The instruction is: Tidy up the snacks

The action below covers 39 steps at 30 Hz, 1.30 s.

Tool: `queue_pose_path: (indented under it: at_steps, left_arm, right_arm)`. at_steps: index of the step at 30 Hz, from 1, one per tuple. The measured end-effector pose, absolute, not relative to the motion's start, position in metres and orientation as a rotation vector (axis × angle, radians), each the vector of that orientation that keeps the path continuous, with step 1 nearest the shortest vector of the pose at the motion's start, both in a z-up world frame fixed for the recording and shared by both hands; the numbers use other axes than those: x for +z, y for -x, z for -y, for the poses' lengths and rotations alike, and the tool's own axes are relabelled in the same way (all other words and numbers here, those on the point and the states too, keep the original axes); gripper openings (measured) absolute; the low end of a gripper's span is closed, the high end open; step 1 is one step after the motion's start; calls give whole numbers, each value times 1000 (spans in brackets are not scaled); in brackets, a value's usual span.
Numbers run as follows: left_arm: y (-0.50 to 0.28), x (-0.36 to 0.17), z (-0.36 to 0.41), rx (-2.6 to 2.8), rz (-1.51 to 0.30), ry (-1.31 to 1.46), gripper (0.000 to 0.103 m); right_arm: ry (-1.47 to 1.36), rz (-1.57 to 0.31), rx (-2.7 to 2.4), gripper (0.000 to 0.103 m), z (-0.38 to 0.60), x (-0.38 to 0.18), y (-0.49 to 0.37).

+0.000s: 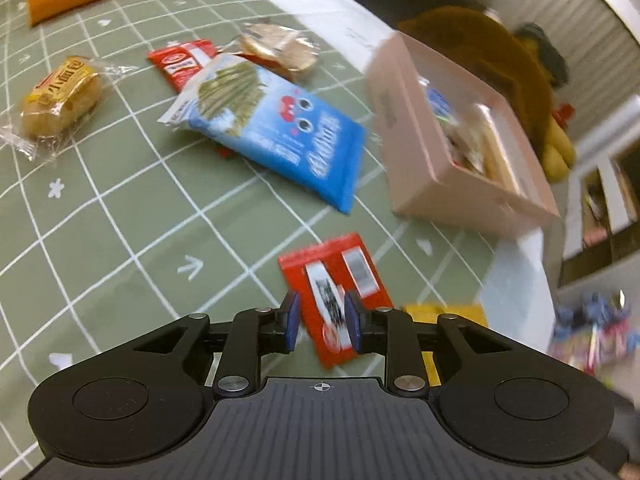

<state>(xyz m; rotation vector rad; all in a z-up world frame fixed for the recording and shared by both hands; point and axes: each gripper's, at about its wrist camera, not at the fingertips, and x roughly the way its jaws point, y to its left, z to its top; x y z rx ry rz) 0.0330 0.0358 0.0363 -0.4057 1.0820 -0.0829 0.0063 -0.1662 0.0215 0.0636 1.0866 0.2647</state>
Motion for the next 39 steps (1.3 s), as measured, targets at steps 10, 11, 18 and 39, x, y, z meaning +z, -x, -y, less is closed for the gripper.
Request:
queue_pose_path:
  at_steps: [10, 11, 18, 39]
  left_arm:
    - [-42, 45, 30, -237, -1019, -3, 37]
    - [-37, 49, 34, -259, -994, -27, 37]
    - [-18, 38, 70, -418, -992, -267, 39]
    - [-33, 38, 23, -423, -1035, -115, 40]
  right_arm:
    - [-93, -1100, 259, 93, 174, 18, -10]
    - [-85, -1090, 251, 93, 174, 20, -10]
    - [-53, -1018, 162, 93, 193, 31, -19]
    - [-85, -1038, 144, 93, 202, 27, -16]
